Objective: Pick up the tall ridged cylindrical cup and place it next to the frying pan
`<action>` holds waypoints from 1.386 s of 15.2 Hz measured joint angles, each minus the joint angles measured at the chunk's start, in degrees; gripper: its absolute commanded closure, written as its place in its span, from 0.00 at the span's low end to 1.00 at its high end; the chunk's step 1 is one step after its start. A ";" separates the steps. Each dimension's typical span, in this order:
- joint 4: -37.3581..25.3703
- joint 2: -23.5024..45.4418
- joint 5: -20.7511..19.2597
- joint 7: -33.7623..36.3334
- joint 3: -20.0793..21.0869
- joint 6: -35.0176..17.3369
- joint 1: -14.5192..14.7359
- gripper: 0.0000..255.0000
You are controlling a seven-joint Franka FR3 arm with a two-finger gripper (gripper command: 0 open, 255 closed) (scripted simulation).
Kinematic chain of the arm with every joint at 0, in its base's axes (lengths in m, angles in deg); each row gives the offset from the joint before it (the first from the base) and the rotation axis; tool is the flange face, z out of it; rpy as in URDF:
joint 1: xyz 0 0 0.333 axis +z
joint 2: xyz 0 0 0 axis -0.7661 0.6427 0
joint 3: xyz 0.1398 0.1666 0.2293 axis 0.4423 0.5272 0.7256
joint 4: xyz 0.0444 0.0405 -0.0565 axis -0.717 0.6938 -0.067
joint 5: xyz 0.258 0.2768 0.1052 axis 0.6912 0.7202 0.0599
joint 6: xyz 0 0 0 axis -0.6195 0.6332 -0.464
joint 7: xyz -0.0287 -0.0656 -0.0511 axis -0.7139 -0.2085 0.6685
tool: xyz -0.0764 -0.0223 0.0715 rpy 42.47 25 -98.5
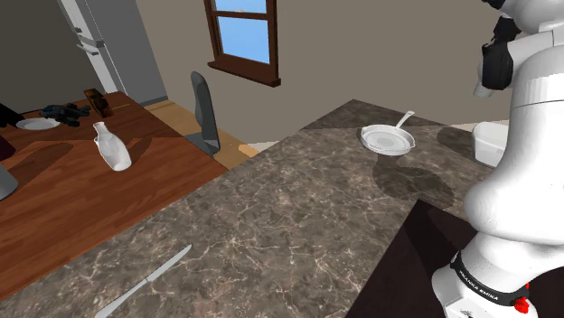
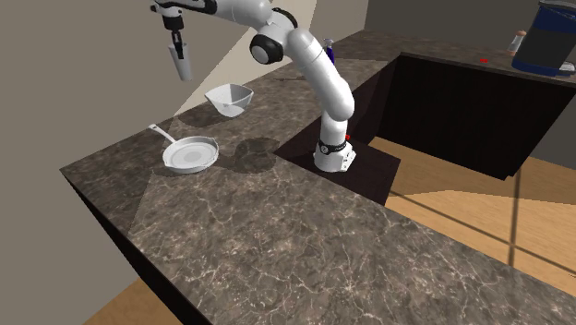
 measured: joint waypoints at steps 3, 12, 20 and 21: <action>5.67 -1.57 -0.70 -0.24 -0.42 -3.83 2.09 1.00; 17.78 -4.30 -1.77 -1.10 -1.02 -12.73 5.62 1.00; 24.77 -4.66 -1.73 -1.61 -0.93 -19.08 7.19 1.00; 25.47 -4.55 -1.63 -1.79 -0.90 -19.84 7.21 1.00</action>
